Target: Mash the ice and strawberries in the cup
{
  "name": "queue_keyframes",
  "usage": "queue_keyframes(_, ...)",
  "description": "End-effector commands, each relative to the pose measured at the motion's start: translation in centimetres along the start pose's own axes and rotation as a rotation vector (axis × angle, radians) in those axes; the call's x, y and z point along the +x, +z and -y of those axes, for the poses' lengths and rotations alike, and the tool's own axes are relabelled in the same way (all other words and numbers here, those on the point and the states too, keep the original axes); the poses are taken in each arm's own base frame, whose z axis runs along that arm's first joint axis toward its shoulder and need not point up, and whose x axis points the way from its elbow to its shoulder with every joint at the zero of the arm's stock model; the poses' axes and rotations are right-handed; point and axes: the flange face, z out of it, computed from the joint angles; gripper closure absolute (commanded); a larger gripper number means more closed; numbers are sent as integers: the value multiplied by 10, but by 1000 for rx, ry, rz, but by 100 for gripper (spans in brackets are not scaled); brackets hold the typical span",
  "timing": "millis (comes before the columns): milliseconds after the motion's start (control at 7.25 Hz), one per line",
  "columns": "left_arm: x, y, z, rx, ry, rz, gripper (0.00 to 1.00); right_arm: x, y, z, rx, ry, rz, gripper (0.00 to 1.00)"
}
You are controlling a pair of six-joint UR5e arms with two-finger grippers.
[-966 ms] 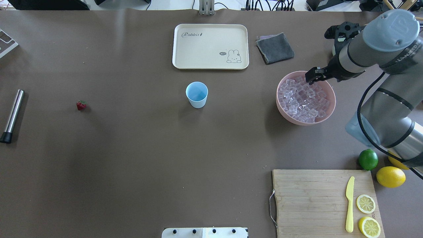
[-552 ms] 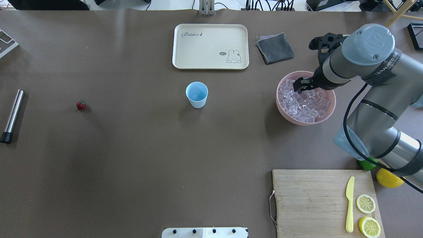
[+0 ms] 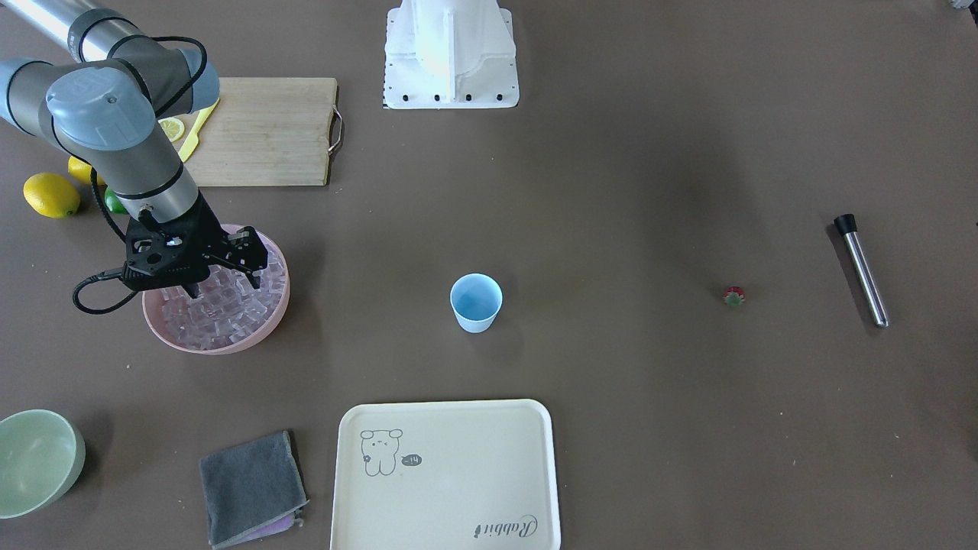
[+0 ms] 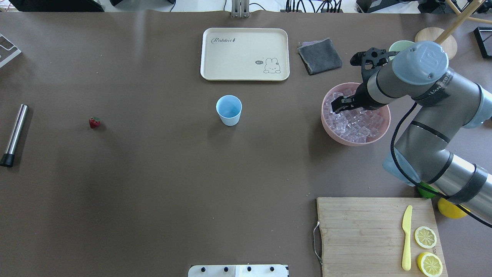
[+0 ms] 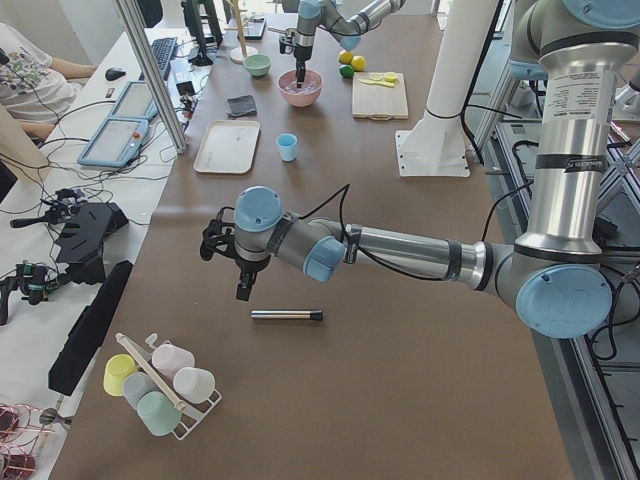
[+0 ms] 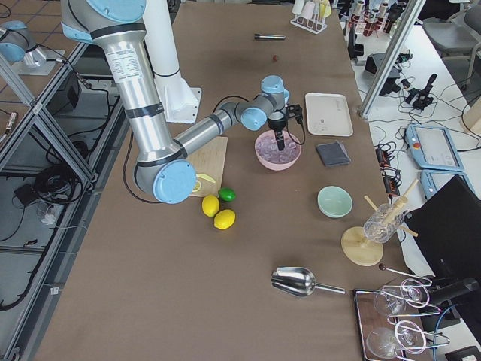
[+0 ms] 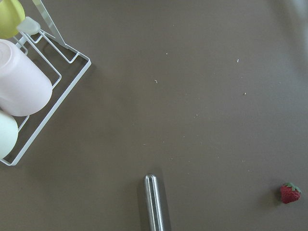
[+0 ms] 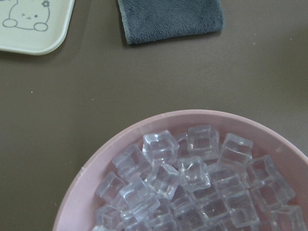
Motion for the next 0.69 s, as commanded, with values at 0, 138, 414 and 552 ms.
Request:
queue_keyframes(0, 2, -1, 4, 3, 4, -1, 3, -7, 6, -8, -14, 16, 12, 11)
queue_keyframes(138, 2, -1, 5, 4, 5, -1, 3, -5, 8, -9, -16, 17, 9, 14)
queue_keyframes(414, 2, -1, 4, 4, 4, 0, 3, 1, 12, -11, -24, 23, -1, 21)
queue_keyframes(552, 2, -1, 4, 4, 4, 0, 3, 3, 12, -12, -25, 24, -2, 30)
